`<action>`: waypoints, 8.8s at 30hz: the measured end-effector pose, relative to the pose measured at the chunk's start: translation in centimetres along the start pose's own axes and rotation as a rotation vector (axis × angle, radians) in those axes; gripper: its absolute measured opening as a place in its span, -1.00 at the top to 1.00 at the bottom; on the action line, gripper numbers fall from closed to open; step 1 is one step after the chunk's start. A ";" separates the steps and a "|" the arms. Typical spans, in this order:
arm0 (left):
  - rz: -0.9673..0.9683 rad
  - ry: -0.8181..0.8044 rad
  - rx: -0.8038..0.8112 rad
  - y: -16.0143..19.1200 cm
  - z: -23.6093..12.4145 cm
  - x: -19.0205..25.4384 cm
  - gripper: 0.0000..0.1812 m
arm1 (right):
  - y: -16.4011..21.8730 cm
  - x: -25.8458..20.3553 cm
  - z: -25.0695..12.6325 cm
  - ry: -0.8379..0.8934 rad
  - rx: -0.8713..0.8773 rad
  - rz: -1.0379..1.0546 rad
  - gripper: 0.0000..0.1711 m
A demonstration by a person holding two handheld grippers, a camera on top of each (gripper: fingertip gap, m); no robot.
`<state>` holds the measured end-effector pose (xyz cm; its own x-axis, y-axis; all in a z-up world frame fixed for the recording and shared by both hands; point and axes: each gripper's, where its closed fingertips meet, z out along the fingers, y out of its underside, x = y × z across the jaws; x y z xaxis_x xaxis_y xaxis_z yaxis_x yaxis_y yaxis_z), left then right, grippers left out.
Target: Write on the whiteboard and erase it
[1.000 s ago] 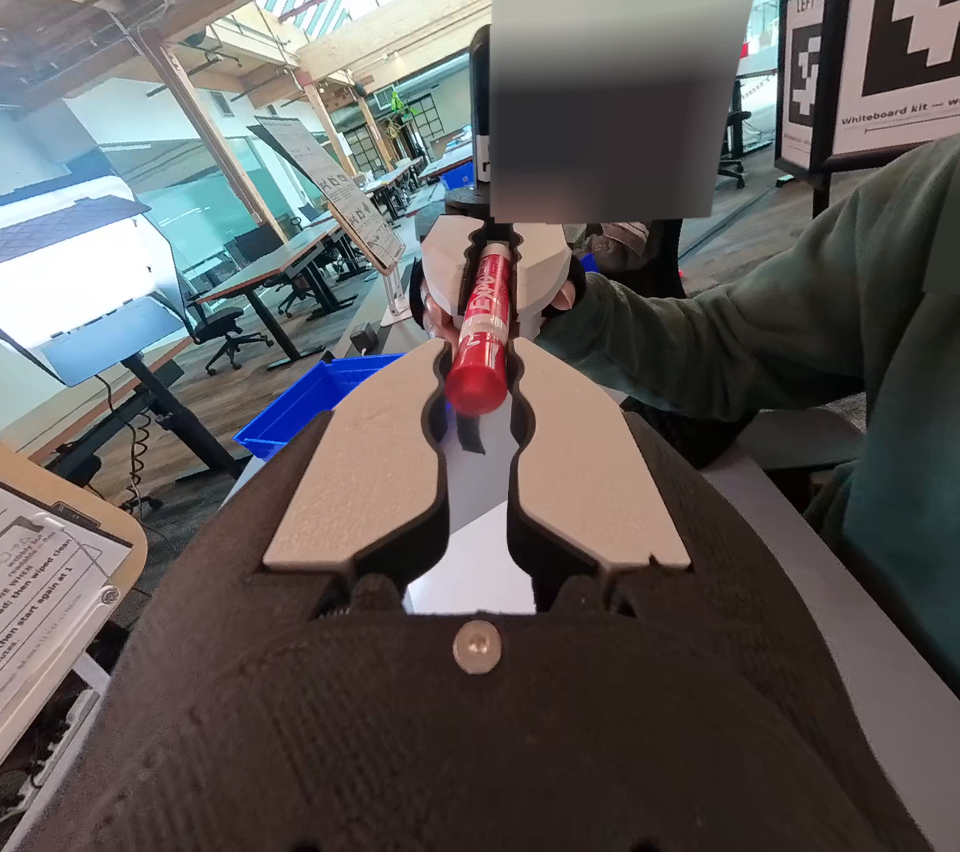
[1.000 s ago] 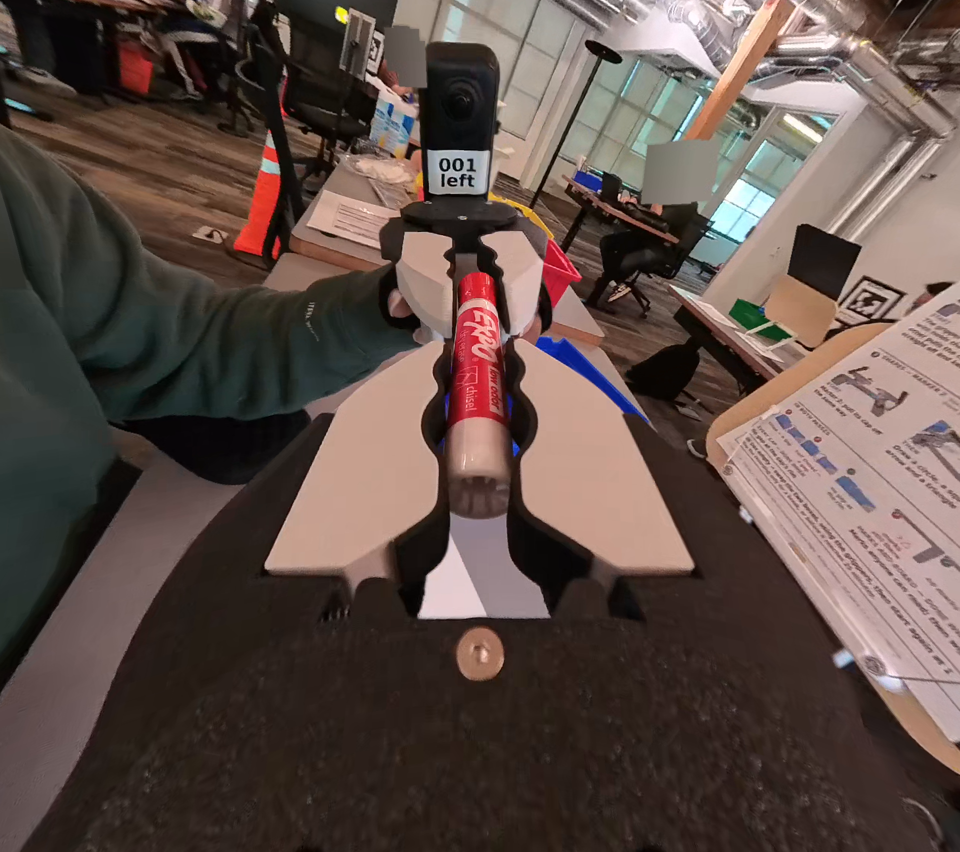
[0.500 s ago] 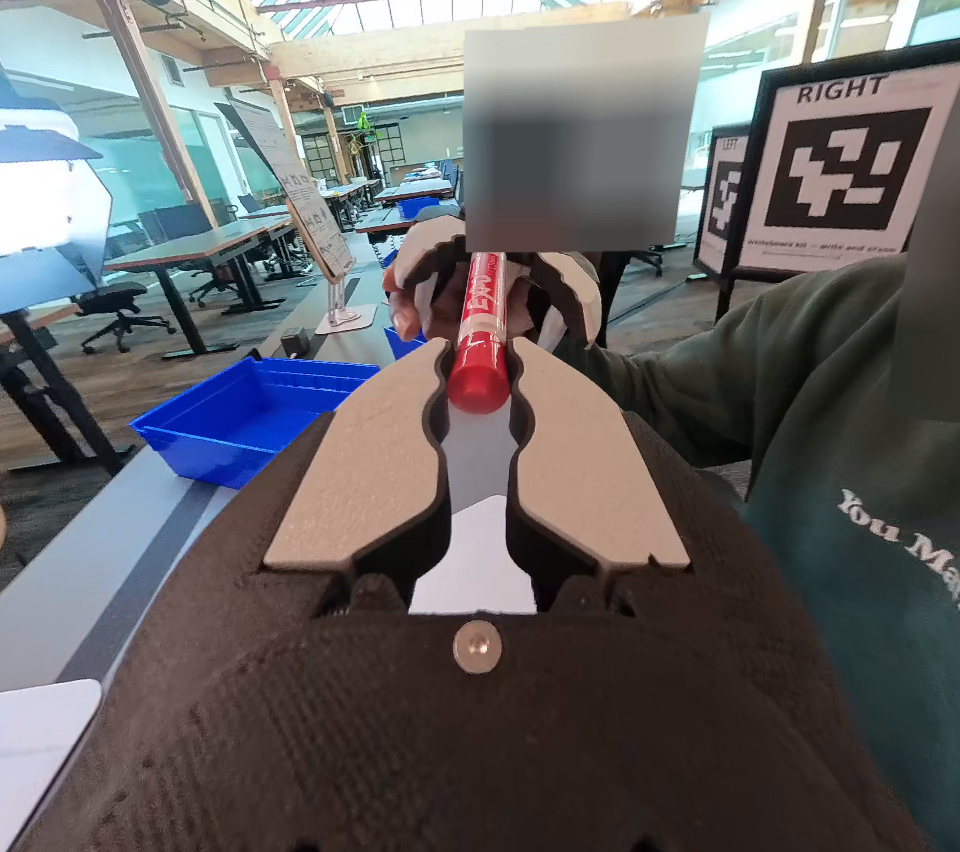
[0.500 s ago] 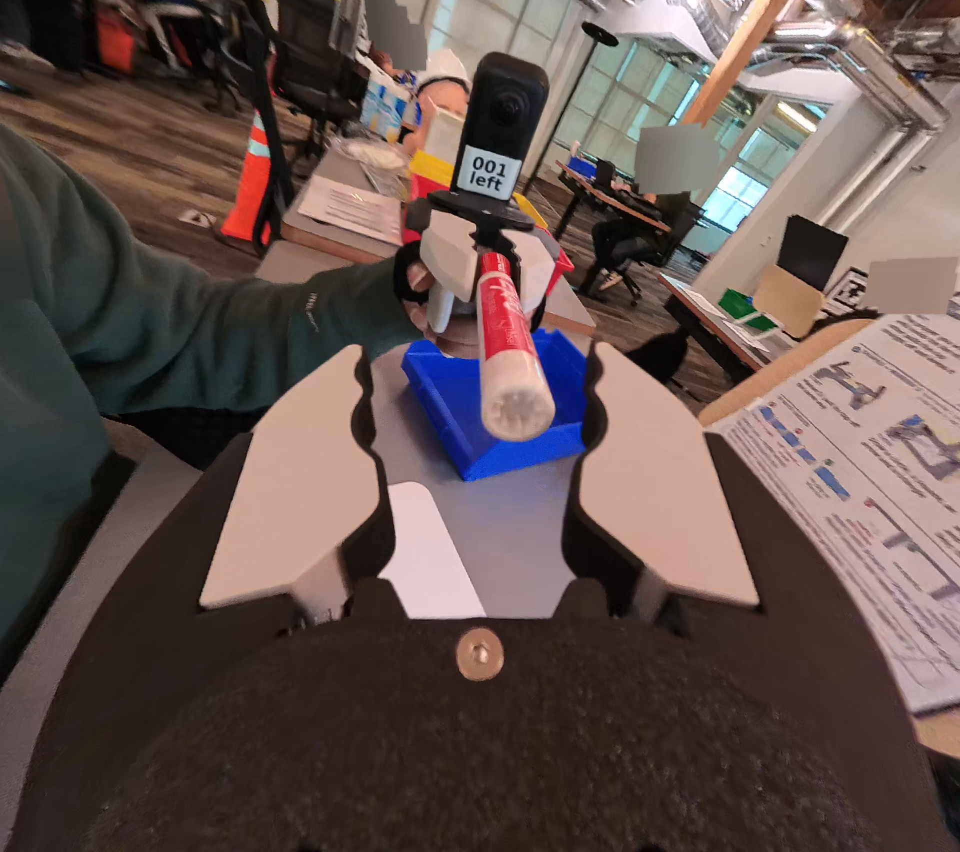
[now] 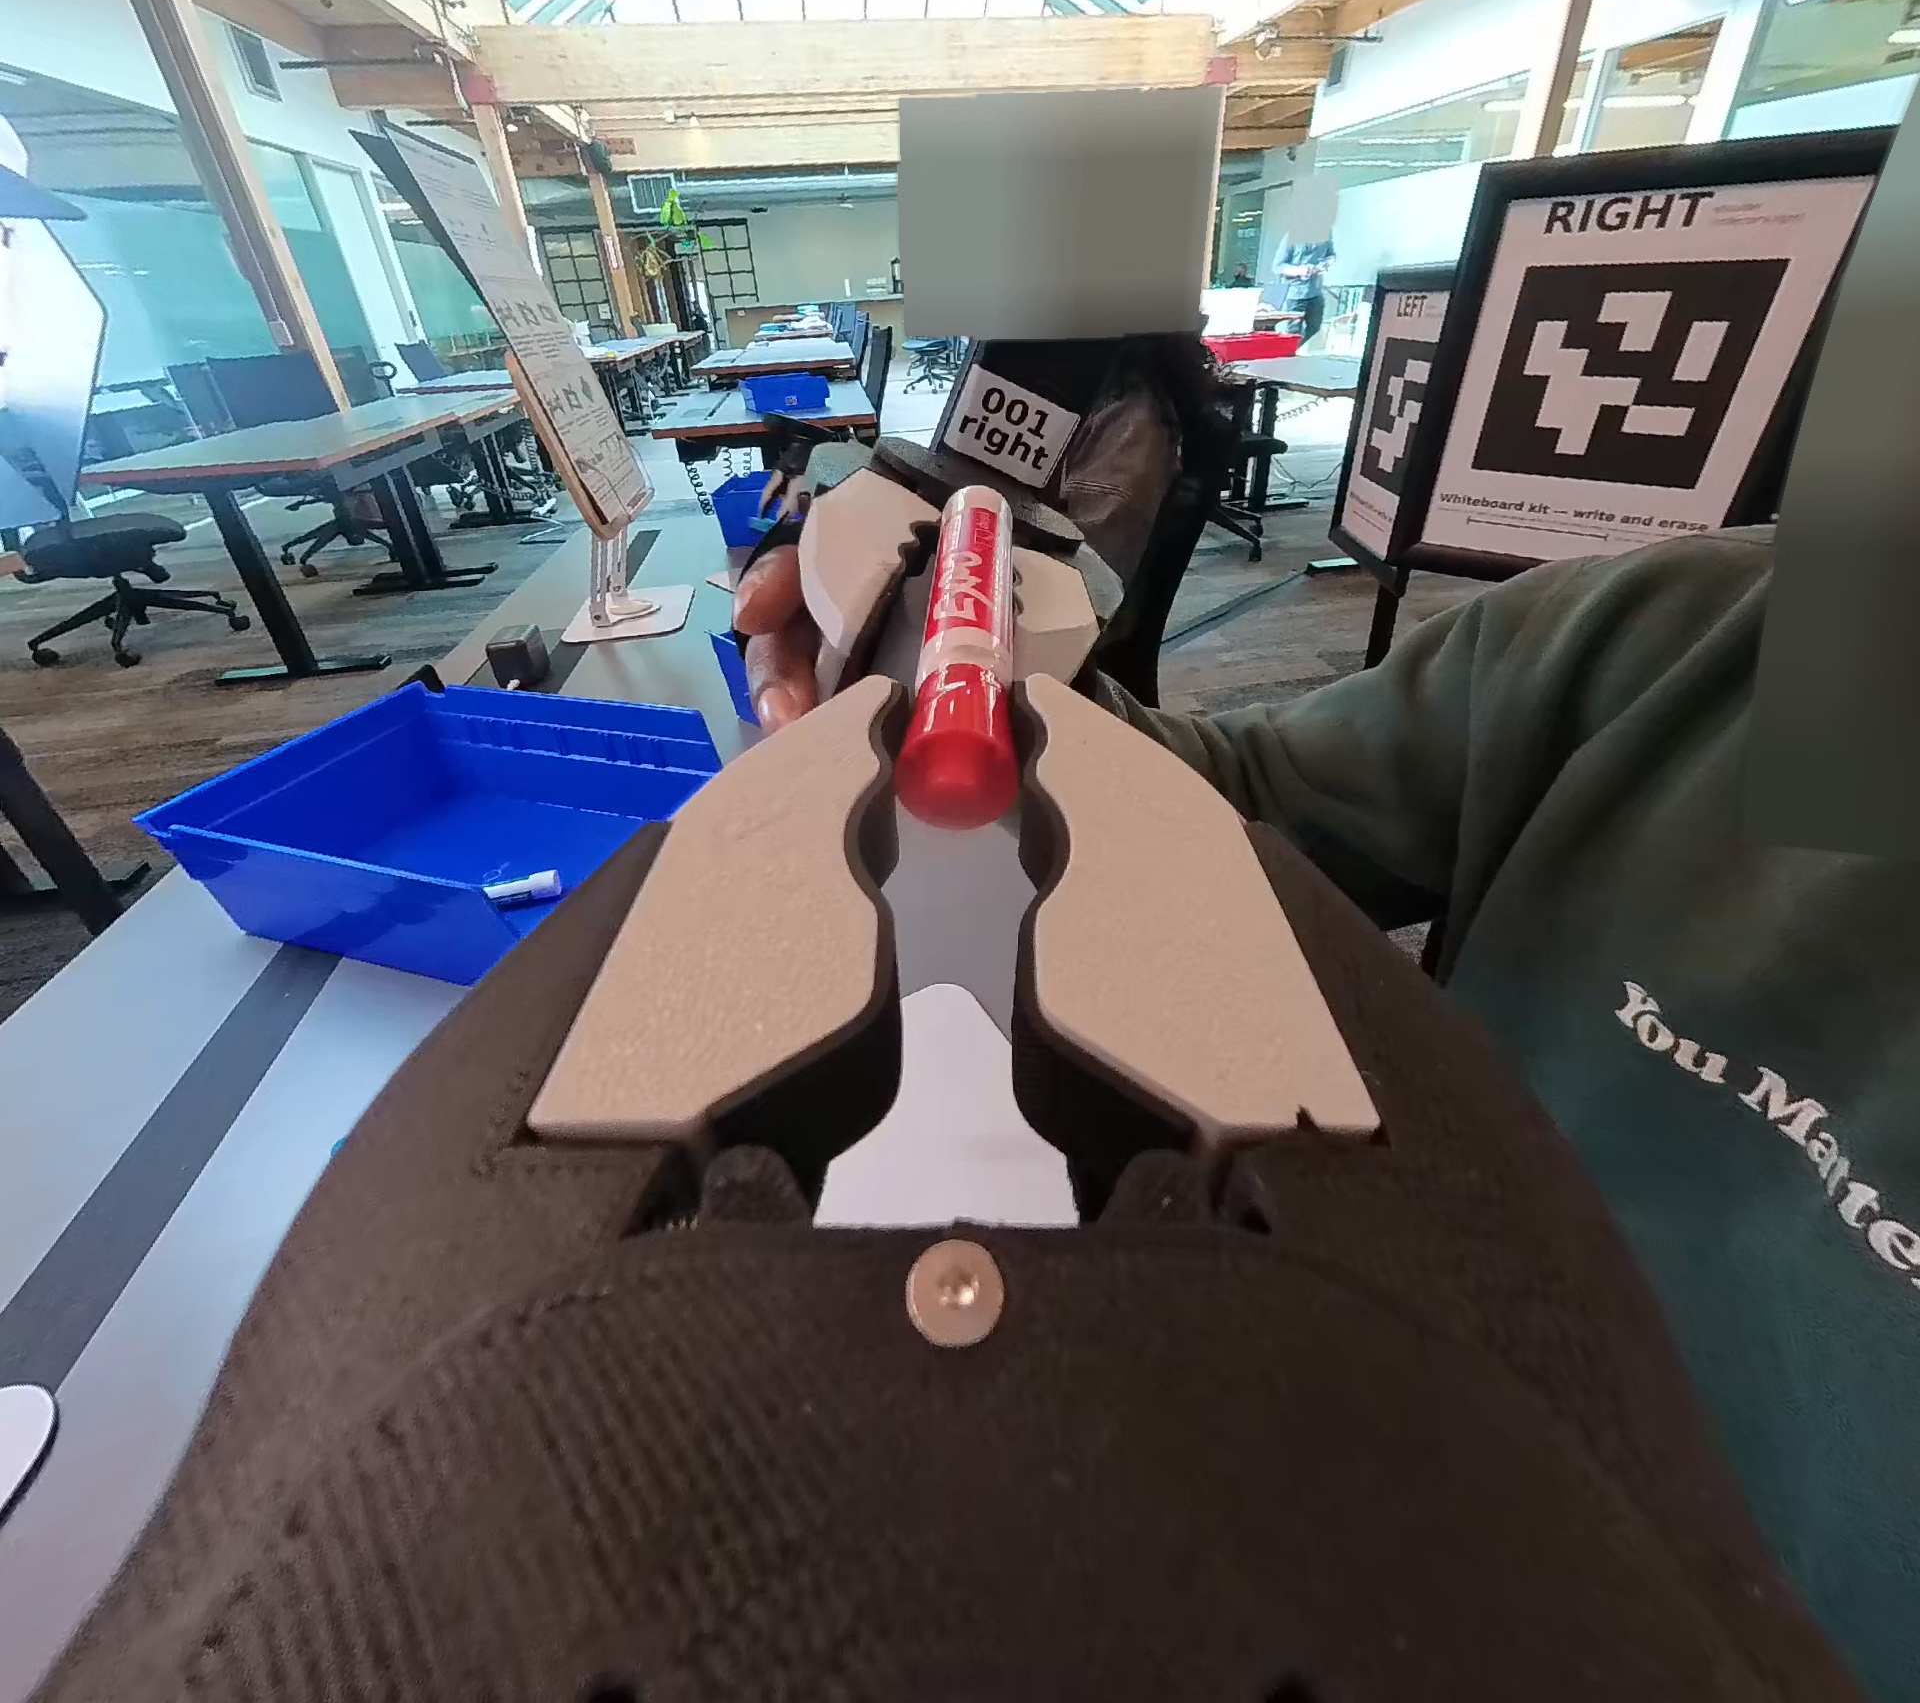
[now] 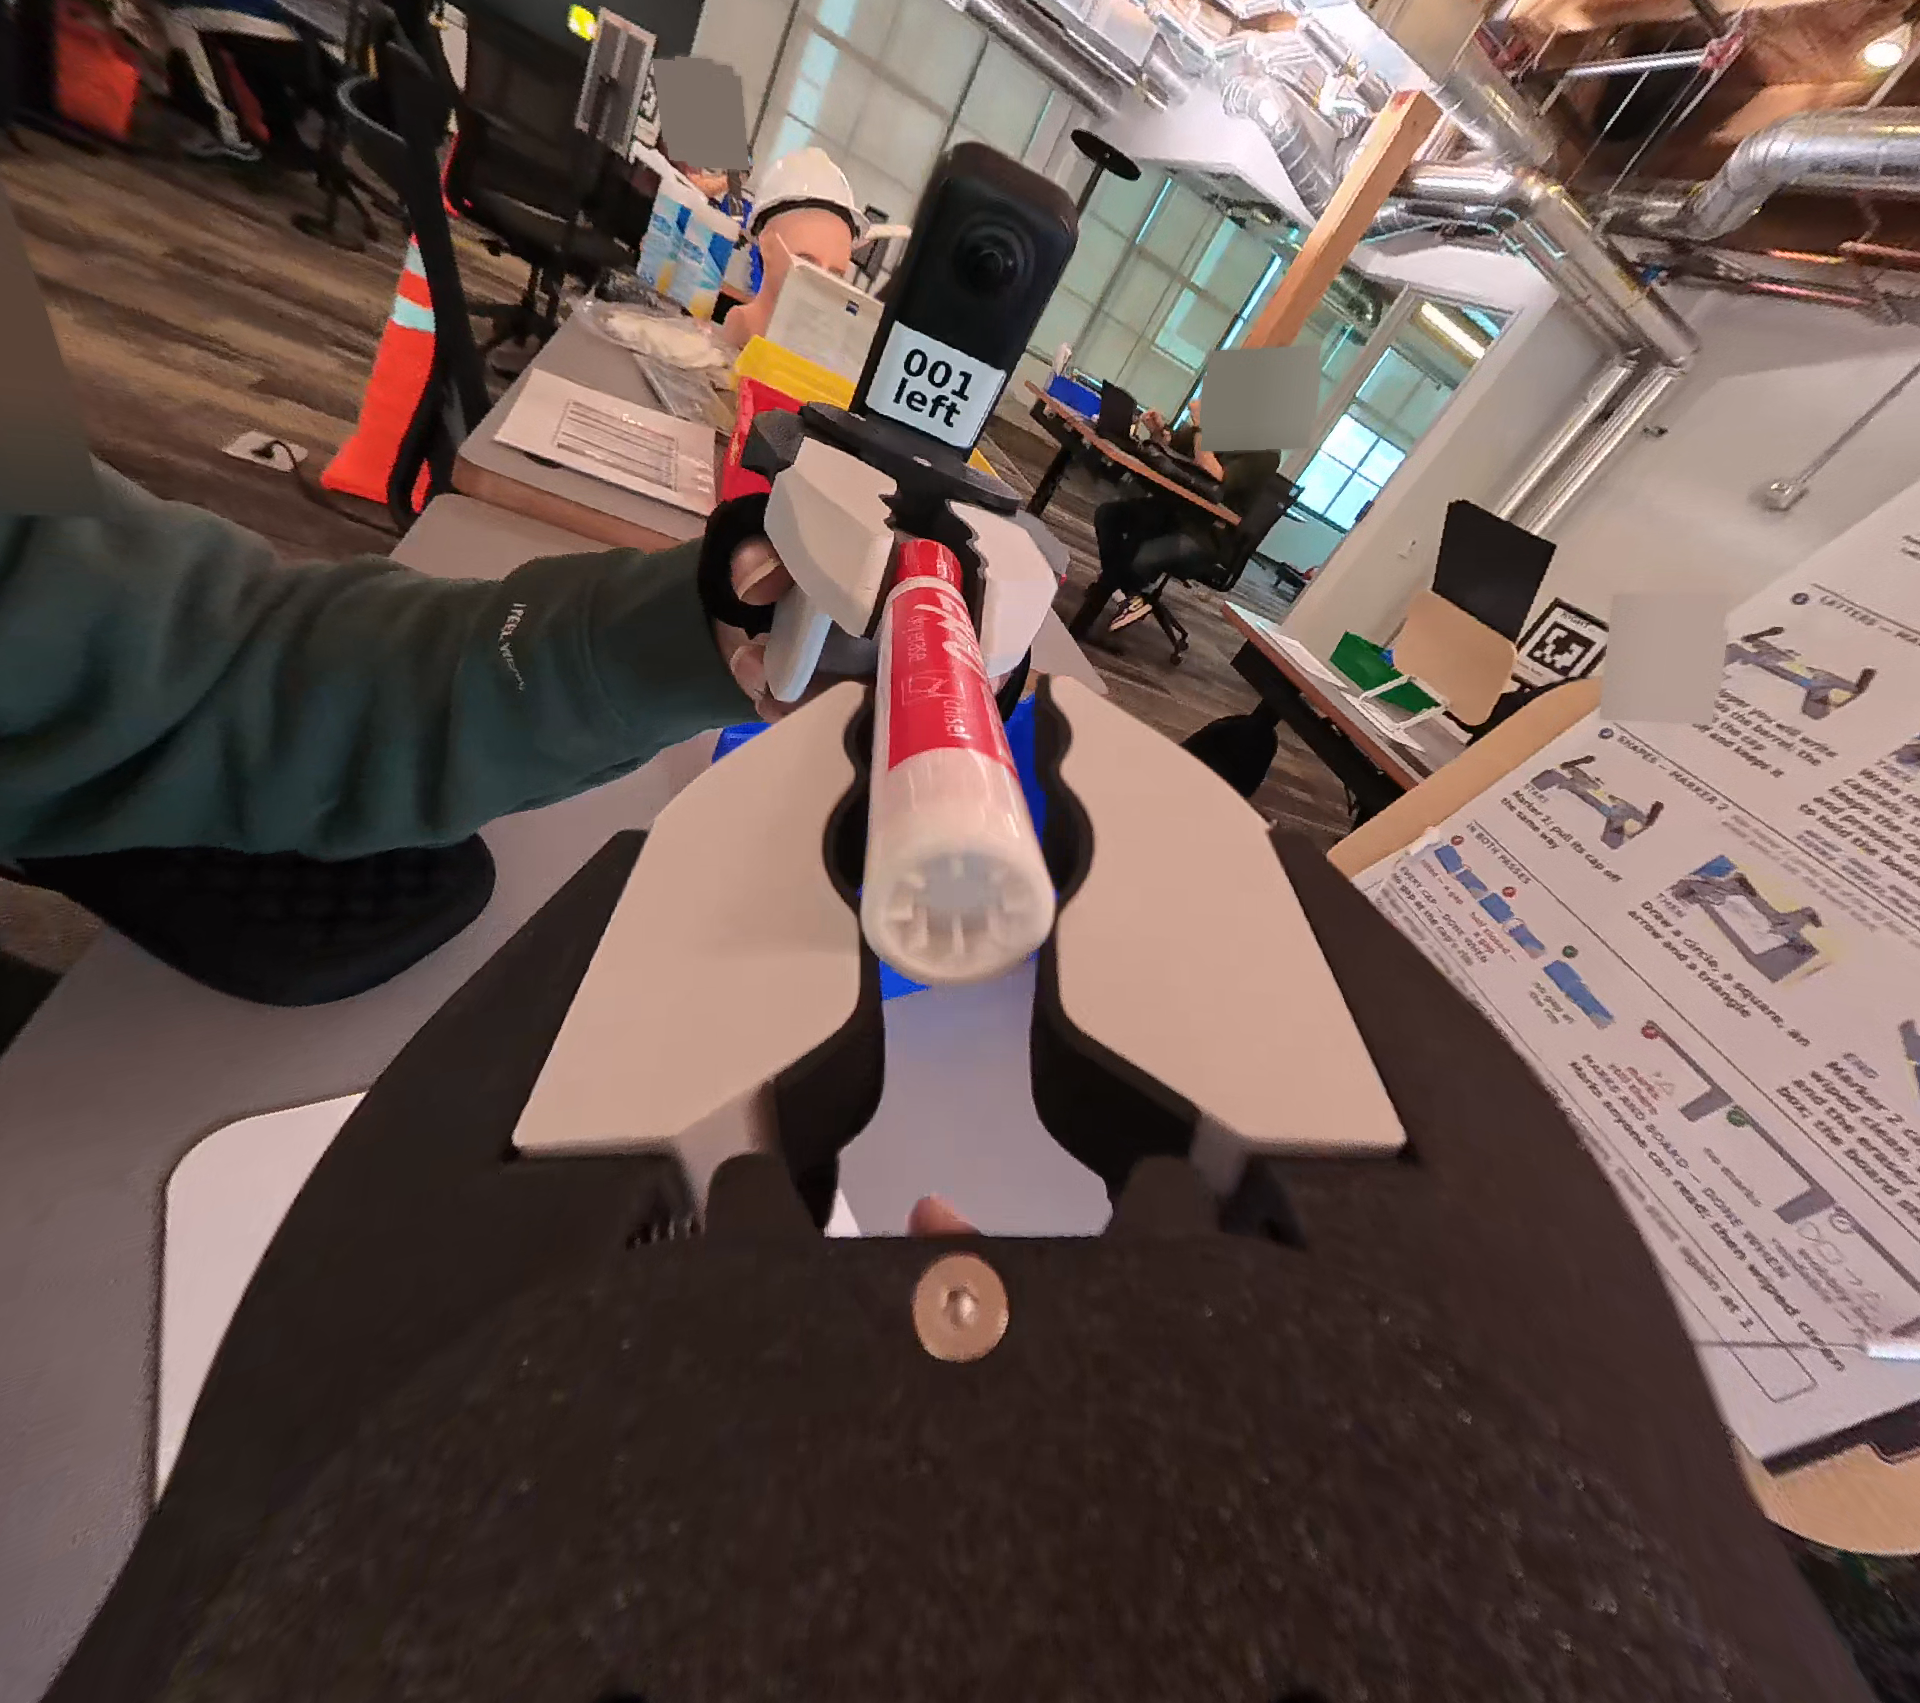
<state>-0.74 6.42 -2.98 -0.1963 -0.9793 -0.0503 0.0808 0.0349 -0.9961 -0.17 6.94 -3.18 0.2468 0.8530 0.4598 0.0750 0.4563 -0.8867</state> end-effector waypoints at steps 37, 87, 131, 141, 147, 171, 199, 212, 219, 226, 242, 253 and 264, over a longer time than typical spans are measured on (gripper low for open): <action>-0.292 0.080 -0.116 3.6 1.2 -0.2 0.79 | 2.5 -1.5 1.3 -0.041 -0.105 -0.075 0.59; -0.199 0.129 -0.069 2.1 0.6 0.8 0.79 | 1.3 -2.1 1.4 -0.040 -0.051 -0.099 0.61; 0.082 -0.198 0.050 -3.9 -4.3 -0.7 0.78 | -2.3 2.5 -4.3 0.092 0.063 -0.130 0.62; 0.131 -0.418 -0.136 1.5 -6.2 -2.1 0.78 | 1.1 2.0 -0.9 0.070 -0.038 -0.044 0.62; -0.061 -0.564 -0.082 10.9 -12.8 -2.2 0.78 | 3.4 1.3 1.2 0.041 -0.097 0.010 0.61; -0.098 -0.539 -0.110 19.7 -15.1 -1.4 0.78 | 17.7 -6.7 5.0 -0.205 -0.242 0.455 0.60; -0.100 -0.551 -0.110 20.4 -15.3 -1.7 0.78 | 19.6 -6.8 4.8 -0.196 -0.275 0.543 0.60; -0.082 -0.466 -0.052 19.5 -15.4 0.4 0.78 | 22.7 -10.4 6.7 -0.271 -0.688 0.510 0.60; -0.075 -0.470 -0.070 19.4 -16.8 0.7 0.78 | 24.0 -11.5 8.1 -0.328 -0.846 0.443 0.60; -0.066 -0.456 -0.113 20.0 -16.6 1.1 0.78 | 25.5 -11.7 8.8 -0.352 -0.954 0.384 0.60; -0.074 -0.435 -0.154 20.7 -16.1 1.0 0.78 | 26.4 -11.1 8.1 -0.344 -1.029 0.381 0.60; -0.074 -0.431 -0.161 20.8 -16.0 0.9 0.78 | 27.0 -10.7 7.6 -0.340 -1.065 0.389 0.60; -0.076 -0.428 -0.164 20.9 -16.0 0.8 0.78 | 27.1 -10.9 7.7 -0.364 -1.080 0.376 0.61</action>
<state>-14.82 9.56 -24.99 0.2281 -0.9734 0.0232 -0.0801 -0.0425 -0.9959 -8.23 11.92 -31.83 0.1525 0.9883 -0.0036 0.8714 -0.1362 -0.4712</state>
